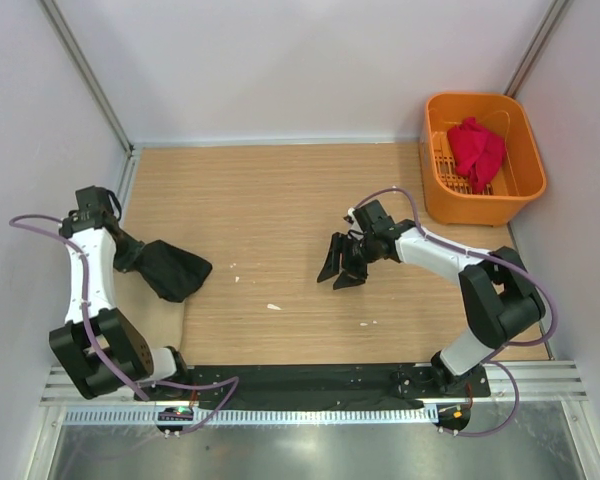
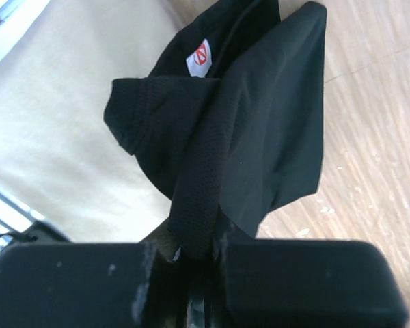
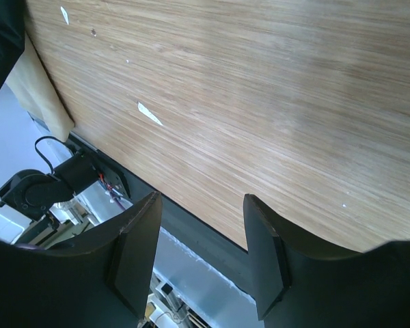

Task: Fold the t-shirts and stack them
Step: Neatly place the folded tshirt to the corner

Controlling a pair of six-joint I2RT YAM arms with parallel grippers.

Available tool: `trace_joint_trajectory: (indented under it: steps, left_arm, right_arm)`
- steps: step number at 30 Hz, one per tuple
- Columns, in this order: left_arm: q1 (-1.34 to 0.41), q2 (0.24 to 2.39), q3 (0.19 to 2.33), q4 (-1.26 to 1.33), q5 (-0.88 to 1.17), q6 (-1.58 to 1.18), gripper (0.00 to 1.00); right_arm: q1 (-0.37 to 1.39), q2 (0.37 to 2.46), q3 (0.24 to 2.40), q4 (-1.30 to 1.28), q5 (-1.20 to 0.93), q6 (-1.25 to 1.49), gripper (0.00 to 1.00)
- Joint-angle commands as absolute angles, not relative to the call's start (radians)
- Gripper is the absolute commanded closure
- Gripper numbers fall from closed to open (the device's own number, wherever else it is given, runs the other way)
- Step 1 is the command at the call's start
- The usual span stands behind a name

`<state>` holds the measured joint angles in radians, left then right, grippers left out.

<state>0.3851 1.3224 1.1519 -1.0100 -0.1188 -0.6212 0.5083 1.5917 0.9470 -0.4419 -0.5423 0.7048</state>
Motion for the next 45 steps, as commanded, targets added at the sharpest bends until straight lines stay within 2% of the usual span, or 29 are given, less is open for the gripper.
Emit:
trace_joint_trajectory:
  steps: [1, 16, 25, 33, 38, 40, 44, 45]
  left_arm:
    - [0.396, 1.264, 1.178, -1.084, -0.193, -0.633, 1.0]
    - [0.396, 1.19, 1.16, -1.126, -0.362, -0.598, 1.0]
    - [0.396, 1.151, 1.121, -1.2, -0.534, -0.664, 1.0]
    - [0.434, 1.166, 1.055, -1.155, -0.407, -0.695, 1.0]
    - [0.514, 1.186, 1.061, -1.166, -0.397, -0.692, 0.99]
    - [0.531, 1.181, 1.065, -1.186, -0.405, -0.702, 0.75]
    - [0.535, 1.164, 1.071, -1.236, -0.433, -0.764, 0.61]
    - [0.534, 1.16, 1.069, -1.242, -0.436, -0.787, 0.4]
  right_arm:
    - [0.506, 1.601, 0.976, -0.437, -0.565, 0.686, 0.43]
    - [0.506, 1.621, 0.976, -0.468, -0.578, 0.667, 0.43]
    - [0.506, 1.624, 0.974, -0.482, -0.586, 0.66, 0.43]
    - [0.506, 1.628, 0.973, -0.483, -0.588, 0.657, 0.43]
    - [0.506, 1.629, 0.965, -0.48, -0.589, 0.658, 0.43]
    - [0.506, 1.632, 0.962, -0.474, -0.591, 0.66, 0.43]
    - [0.508, 1.641, 0.966, -0.474, -0.598, 0.661, 0.43]
    - [0.506, 1.644, 0.966, -0.477, -0.6, 0.663, 0.43]
